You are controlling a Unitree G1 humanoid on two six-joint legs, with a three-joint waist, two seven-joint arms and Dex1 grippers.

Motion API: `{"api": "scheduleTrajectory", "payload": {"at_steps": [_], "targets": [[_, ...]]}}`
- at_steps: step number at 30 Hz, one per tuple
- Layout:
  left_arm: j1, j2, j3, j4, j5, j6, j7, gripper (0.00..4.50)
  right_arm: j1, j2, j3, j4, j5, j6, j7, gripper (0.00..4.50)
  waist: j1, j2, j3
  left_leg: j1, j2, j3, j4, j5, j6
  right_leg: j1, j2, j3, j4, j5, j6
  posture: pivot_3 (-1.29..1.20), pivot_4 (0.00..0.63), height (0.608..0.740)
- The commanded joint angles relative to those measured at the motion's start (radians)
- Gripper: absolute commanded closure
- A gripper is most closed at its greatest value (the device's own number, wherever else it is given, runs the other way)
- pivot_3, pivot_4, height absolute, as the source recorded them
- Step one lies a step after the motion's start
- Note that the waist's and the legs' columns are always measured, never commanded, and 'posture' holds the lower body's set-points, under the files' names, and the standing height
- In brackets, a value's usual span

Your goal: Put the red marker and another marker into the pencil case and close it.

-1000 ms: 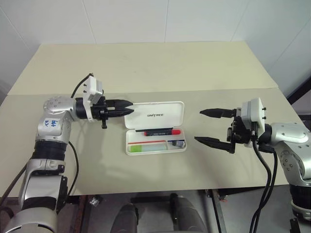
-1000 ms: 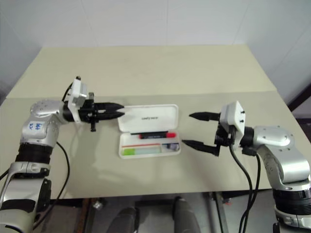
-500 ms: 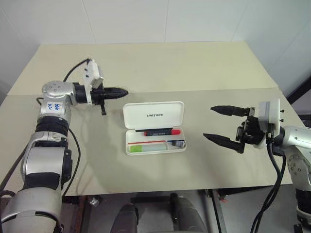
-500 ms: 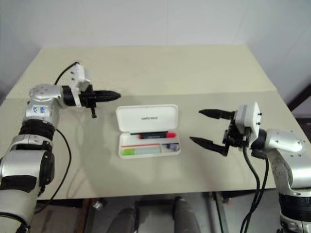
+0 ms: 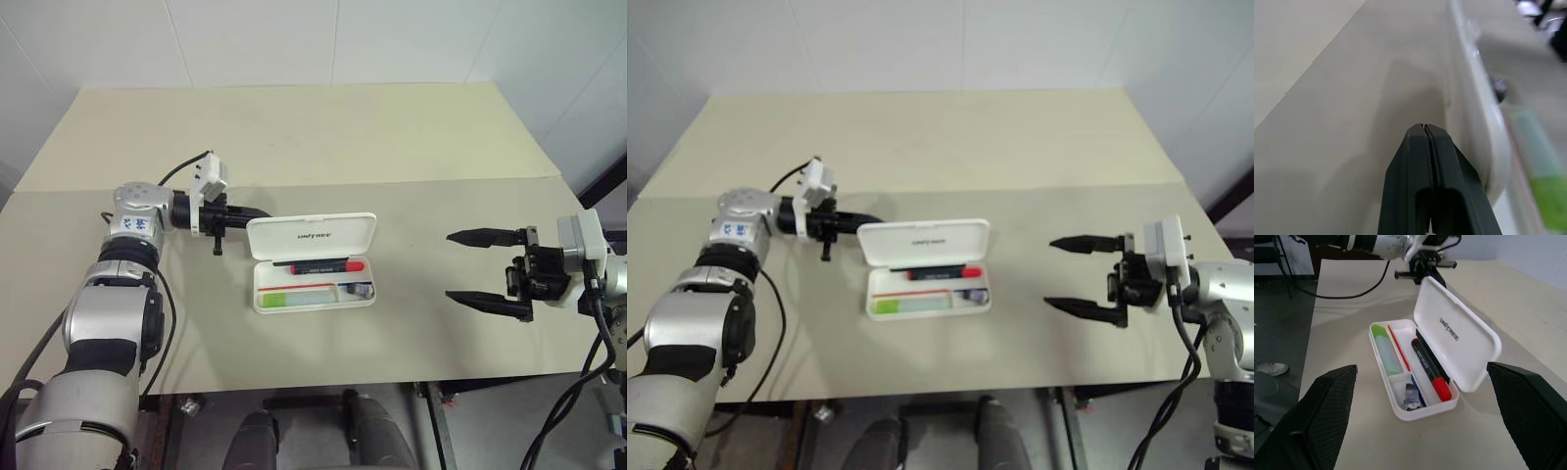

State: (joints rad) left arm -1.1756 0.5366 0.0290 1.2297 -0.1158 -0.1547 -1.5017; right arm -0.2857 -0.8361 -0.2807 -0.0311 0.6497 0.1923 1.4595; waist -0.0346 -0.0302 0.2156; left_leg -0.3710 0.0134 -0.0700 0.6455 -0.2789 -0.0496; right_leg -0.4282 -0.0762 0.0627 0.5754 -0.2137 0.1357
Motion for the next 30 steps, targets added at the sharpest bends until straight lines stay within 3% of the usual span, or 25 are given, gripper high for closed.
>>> {"api": "scheduleTrajectory", "payload": {"at_steps": [1, 6, 10, 18, 30], "targets": [[-0.02, 0.025, -0.007, -0.047, -0.039, 0.025, -0.111, 4.45, -0.027, -0.026, -0.027, -0.004, 0.017, -0.024, 0.03, 0.0, 0.0, 0.0, 0.0, 0.0, 0.0, 0.0, 0.0, 0.0, 0.0, 0.0, 0.0, 0.0, 0.001, 0.0, 0.0, 0.0, 0.15, 0.74], [0.079, 0.111, -0.288, -0.267, -0.184, 0.055, -0.113, 4.45, -0.032, -0.023, -0.015, 0.006, 0.016, -0.032, 0.042, 0.0, 0.0, 0.0, 0.0, 0.0, 0.0, 0.0, 0.0, 0.0, 0.0, 0.0, 0.0, 0.001, 0.001, 0.0, 0.0, 0.0, 0.15, 0.74], [0.112, 0.135, -0.414, -0.354, -0.251, 0.019, -0.113, 4.45, -0.048, -0.01, 0.004, 0.012, 0.01, -0.037, 0.038, 0.0, 0.007, 0.0, 0.0, 0.0, 0.0, 0.0, 0.001, 0.0, 0.0, 0.0, 0.0, 0.001, 0.001, 0.0, 0.0, 0.0, 0.15, 0.74], [0.151, 0.119, -0.509, -0.41, -0.286, -0.064, -0.113, 4.45, -0.065, -0.008, 0.023, 0.026, 0.01, -0.041, 0.054, 0.0, 0.007, 0.0, 0.0, -0.001, 0.0, 0.0, 0.001, 0.0, 0.0, 0.0, 0.0, 0.001, 0.0, 0.0, 0.0, 0.0, 0.15, 0.74], [0.111, 0.012, -0.561, -0.229, -0.116, -0.426, -0.113, 4.45, -0.082, 0.021, 0.055, 0.038, -0.002, -0.054, 0.038, 0.0, 0.008, 0.0, 0.0, 0.0, 0.0, 0.0, 0.003, 0.0, 0.0, 0.001, 0.0, 0.001, 0.0, -0.003, -0.006, 0.0, 0.15, 0.74]]}}
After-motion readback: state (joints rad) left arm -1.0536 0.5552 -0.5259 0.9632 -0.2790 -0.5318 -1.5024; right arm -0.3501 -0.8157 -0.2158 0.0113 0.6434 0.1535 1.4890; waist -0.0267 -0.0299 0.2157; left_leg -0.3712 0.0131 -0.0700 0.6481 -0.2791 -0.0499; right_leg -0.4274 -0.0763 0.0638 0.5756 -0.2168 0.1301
